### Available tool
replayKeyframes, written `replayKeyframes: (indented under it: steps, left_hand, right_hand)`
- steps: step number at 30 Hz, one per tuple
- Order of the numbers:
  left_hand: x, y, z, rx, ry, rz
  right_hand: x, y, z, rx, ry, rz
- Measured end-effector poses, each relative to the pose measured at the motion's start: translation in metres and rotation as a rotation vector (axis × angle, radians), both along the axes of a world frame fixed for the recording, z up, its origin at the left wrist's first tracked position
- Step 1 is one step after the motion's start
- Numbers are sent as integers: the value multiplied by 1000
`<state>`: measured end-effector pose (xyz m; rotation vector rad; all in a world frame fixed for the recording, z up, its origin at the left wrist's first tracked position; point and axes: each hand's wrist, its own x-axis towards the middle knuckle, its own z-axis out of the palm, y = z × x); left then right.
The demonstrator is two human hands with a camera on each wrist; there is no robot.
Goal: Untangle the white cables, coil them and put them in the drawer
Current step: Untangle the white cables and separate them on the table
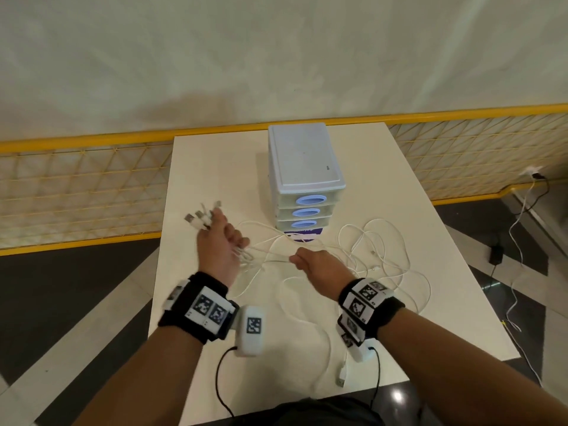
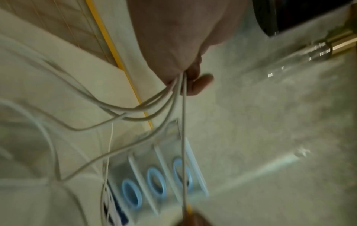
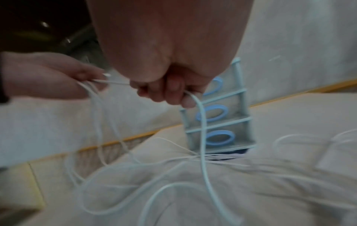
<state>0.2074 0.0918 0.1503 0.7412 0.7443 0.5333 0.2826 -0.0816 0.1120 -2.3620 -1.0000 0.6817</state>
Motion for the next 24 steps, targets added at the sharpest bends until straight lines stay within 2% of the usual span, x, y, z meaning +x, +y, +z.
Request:
replayKeyframes:
  steps: [5,7,9,11,13,16,21,24]
  left_hand:
    - [-19,63,6,48,64,240]
    - [-26,71,7,127,131,264]
    - [-27,56,5,234,256,158]
    - [-24,25,-2,357,387,-19]
    - [-19,-6,-7,440,401,-165]
    - [-10,-35,-13,457,451,-300]
    - [-5,-44,-19,363,439,-311]
    - [-5,-38,-16,376,422,-199]
  right_hand:
    - [43,-50,-10,-159,54,-133]
    - [52,-58,-14,-166,27,-192]
    - [50,-49,-11,-87,-46,-270]
    - [39,-30,-4,2,-127,-288]
    - [21,-10,4,63,-193,-232]
    - [-6,9,10,112,-250,-108]
    - [-27,16,18,123,-237,3]
    - [-22,9,17,65,-172,-25]
